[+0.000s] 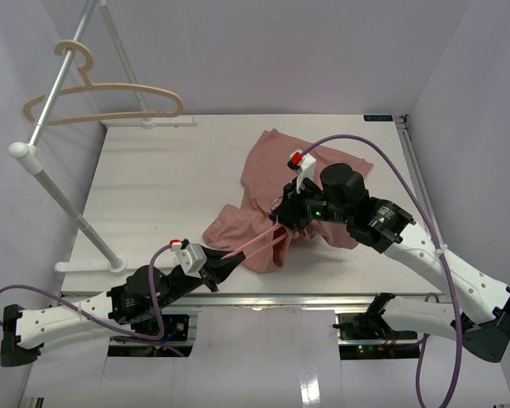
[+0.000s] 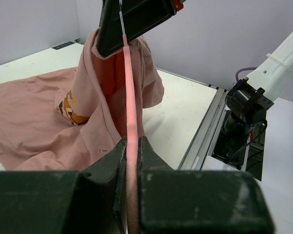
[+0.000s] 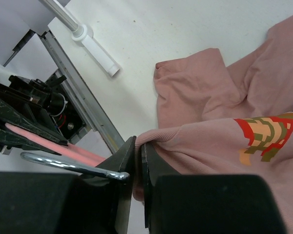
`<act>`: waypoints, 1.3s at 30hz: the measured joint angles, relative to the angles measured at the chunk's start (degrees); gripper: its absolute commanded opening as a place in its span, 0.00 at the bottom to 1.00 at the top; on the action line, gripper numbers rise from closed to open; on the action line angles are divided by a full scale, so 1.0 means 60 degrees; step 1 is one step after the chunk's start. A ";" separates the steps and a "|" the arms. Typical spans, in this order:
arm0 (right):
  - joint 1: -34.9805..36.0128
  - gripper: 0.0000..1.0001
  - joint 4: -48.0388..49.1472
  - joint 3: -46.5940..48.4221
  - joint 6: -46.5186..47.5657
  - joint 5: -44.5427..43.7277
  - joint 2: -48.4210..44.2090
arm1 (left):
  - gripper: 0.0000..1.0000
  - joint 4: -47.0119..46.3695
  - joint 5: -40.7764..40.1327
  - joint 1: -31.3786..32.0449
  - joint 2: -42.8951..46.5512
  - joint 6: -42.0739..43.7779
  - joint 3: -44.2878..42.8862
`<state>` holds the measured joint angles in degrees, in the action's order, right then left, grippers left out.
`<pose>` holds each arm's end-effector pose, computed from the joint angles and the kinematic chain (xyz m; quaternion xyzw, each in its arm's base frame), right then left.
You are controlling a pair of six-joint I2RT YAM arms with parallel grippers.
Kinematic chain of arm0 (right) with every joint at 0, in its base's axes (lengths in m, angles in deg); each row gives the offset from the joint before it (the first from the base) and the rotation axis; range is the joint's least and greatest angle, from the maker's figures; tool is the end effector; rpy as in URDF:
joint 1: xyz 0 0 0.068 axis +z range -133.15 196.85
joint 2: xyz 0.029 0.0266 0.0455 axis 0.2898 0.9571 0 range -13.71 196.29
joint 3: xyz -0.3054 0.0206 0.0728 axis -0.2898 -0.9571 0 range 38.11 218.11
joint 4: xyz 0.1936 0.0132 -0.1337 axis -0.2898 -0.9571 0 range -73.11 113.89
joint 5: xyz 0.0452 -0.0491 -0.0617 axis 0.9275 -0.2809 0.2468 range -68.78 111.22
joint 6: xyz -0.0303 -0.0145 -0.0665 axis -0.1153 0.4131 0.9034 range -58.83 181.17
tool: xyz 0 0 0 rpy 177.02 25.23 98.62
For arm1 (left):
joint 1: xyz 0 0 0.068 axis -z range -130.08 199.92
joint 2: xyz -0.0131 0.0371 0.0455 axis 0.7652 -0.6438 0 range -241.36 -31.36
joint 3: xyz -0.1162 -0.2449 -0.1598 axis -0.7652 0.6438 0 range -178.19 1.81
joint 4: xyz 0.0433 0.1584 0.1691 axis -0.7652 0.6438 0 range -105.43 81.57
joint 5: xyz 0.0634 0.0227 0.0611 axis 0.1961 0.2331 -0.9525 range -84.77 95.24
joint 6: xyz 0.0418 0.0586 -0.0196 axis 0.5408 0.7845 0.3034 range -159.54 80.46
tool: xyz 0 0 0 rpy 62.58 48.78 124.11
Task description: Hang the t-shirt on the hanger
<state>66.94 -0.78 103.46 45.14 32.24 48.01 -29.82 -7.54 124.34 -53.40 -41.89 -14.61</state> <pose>0.1282 0.1718 0.4090 -0.2923 0.7686 0.3737 0.4291 0.0379 -0.0839 0.2877 0.3123 0.5729 -0.4116 0.6363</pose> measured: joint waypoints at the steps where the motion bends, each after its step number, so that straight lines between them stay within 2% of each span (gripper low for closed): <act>1: 0.0048 0.44 -0.0009 0.0038 0.0013 -0.0177 0.0067 | 0.00 -0.0005 -0.0002 0.0000 0.0104 -0.0002 0.0065; 3: 0.0112 0.52 -0.0104 0.0112 0.0034 -0.0589 0.0126 | 0.00 0.0019 -0.0006 -0.0001 0.0376 -0.0012 0.0192; 7: 0.0303 0.60 -0.0400 0.0410 -0.0013 -0.1246 0.0125 | 0.00 0.0109 0.0036 -0.0004 0.0855 -0.0054 0.0337; 19: 0.0613 0.85 -0.1847 0.2911 0.0325 -0.2636 0.0739 | 0.00 -0.0184 0.0256 -0.0004 0.1595 -0.0277 0.0399; 21: 0.0602 0.87 -0.1980 0.3327 0.0479 -0.2973 0.0841 | 0.00 -0.0111 0.0350 -0.0001 0.1662 -0.0327 0.0465; 25: 0.0575 0.86 -0.2007 0.3923 0.1107 -0.3489 0.0812 | 0.00 0.0233 0.0651 0.0007 0.1817 -0.0417 0.0529; 29: 0.0545 0.84 -0.2037 0.3888 0.2598 -0.2893 0.0353 | 0.00 0.0672 0.0848 0.0007 0.2358 -0.0515 0.0666; 34: 0.0545 0.82 -0.2255 0.2516 0.4558 -0.1101 -0.0946 | 0.00 0.0993 0.1032 0.0007 0.3029 -0.0566 0.0728; 39: 0.0547 0.80 -0.2988 0.2197 0.5891 0.0737 -0.1254 | 0.00 0.1184 0.1265 0.0007 0.3174 -0.0649 0.0728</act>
<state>70.22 -18.71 116.64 80.49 36.66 40.49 -22.72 0.05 124.38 -34.36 -45.79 -10.25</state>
